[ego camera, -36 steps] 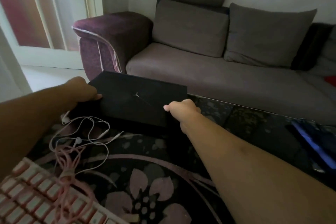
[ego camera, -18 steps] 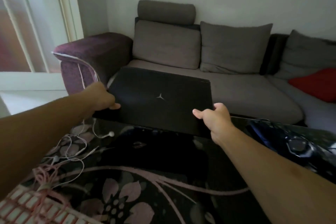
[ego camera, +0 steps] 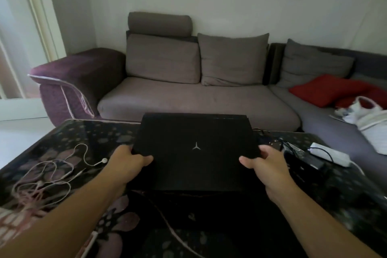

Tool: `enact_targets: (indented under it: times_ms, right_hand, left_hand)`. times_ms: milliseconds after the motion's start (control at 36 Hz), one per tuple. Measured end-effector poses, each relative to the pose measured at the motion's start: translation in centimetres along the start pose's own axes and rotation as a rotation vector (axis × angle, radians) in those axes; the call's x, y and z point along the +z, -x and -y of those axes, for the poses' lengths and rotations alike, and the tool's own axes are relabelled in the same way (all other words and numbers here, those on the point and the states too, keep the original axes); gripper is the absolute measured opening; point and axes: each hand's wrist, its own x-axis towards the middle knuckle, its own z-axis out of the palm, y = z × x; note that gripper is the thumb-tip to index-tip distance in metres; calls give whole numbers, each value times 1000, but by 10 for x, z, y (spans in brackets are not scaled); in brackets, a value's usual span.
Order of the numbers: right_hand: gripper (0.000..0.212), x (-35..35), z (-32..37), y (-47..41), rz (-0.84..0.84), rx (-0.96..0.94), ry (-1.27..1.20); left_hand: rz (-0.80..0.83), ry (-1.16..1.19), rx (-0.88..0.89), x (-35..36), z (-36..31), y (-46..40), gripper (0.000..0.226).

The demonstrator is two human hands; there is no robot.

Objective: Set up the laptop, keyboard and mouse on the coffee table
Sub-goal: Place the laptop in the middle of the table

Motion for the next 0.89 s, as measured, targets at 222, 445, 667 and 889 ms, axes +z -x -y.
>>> enact_targets:
  times_ms: [222,445,667,889]
  right_hand:
    - [73,-2,-49,3,33,51,14]
    - [87,10,-58,-9,59,40,42]
    - [88,19,-75,-18,61,39,84]
    - [83,8,-78,-28,48,94,166]
  left_hand:
    - [-49,-55,-148,12,55,6,40]
    - [-147,-72,-146,9,50,6,32]
    - [-229,-258,-140,-5,108,-42,67]
    - [-180,-385,-155,11,61,1,58]
